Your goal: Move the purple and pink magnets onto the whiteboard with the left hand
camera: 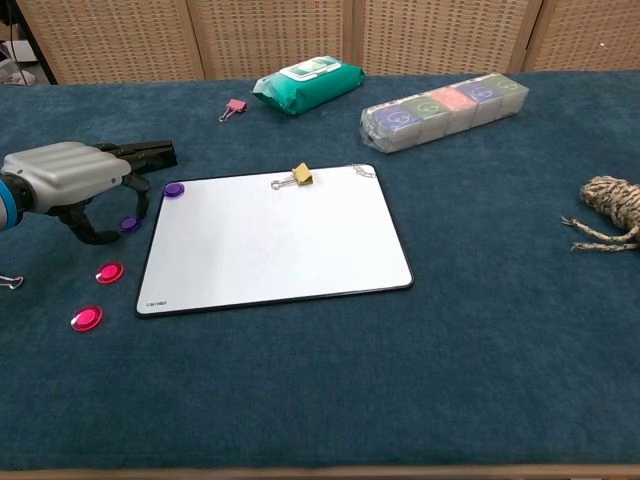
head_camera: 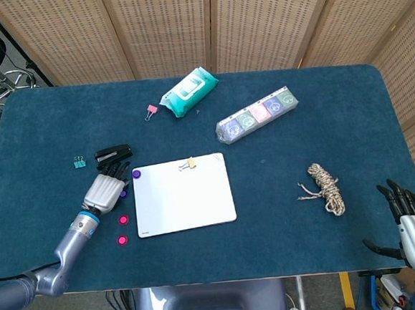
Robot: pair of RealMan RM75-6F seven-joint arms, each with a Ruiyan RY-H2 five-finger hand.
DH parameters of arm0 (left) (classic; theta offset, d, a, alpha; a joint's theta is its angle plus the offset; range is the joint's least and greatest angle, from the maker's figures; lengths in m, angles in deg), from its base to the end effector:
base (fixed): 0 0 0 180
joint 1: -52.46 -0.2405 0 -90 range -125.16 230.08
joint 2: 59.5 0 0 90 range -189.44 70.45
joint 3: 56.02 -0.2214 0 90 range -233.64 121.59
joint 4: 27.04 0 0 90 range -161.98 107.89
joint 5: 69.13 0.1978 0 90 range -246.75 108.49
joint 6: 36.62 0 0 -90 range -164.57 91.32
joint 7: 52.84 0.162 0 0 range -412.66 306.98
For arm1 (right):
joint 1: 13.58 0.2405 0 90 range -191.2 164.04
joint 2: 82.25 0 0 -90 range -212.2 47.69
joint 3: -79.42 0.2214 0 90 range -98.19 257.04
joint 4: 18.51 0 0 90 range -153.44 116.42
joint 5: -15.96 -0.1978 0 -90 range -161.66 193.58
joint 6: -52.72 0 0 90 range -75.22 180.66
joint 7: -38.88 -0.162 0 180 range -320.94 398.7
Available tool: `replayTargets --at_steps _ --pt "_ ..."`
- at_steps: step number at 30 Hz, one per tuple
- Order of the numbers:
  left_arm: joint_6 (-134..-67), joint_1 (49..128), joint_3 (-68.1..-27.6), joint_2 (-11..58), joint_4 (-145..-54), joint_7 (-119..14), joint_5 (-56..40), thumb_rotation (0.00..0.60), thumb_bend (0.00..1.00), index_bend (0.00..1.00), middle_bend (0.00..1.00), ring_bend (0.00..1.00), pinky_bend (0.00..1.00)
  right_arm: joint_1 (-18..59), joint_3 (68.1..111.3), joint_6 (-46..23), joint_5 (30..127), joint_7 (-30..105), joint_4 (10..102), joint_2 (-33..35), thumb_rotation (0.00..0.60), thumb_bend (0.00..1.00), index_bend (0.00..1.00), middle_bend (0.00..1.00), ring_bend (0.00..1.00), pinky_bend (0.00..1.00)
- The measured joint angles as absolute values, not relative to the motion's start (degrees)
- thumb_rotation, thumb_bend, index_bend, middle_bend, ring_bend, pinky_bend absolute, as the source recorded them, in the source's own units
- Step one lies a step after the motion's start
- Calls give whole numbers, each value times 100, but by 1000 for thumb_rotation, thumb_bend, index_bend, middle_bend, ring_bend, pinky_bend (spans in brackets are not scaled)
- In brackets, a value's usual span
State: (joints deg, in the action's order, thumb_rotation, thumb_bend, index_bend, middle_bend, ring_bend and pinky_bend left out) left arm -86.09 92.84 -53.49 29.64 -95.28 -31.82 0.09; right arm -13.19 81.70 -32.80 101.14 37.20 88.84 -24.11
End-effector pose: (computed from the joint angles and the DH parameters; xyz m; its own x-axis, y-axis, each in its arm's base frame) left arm -0.2060 0.3415 -0.0138 0.7246 0.2589 0.6387 0.6827 -0.3969 -0.6135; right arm -0.2493 -0.1707 0.1626 0.2165 -0.0364 0.9756 -0.9736 0.0667 0.2185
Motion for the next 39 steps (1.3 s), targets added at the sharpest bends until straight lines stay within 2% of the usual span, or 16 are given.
replayTargets --at_steps 7,25,39 --pt "-8617 9268 -5348 2999 -9467 -3158 37 600 298 533 0 0 0 -1326 8165 -3287 10118 3710 8882 -2415 600 0 80 0 0 0" --pt "-8681 9278 -5243 2867 -9703 -3112 67 600 311 551 0 0 0 -1324 8163 -3293 10142 3710 8881 -2403 600 0 83 0 0 0" --pt "-8687 9563 -4831 2963 -10018 -2713 -334 600 313 552 0 0 0 -1300 8158 -3230 10104 3775 8885 -2382 600 0 83 0 0 0"
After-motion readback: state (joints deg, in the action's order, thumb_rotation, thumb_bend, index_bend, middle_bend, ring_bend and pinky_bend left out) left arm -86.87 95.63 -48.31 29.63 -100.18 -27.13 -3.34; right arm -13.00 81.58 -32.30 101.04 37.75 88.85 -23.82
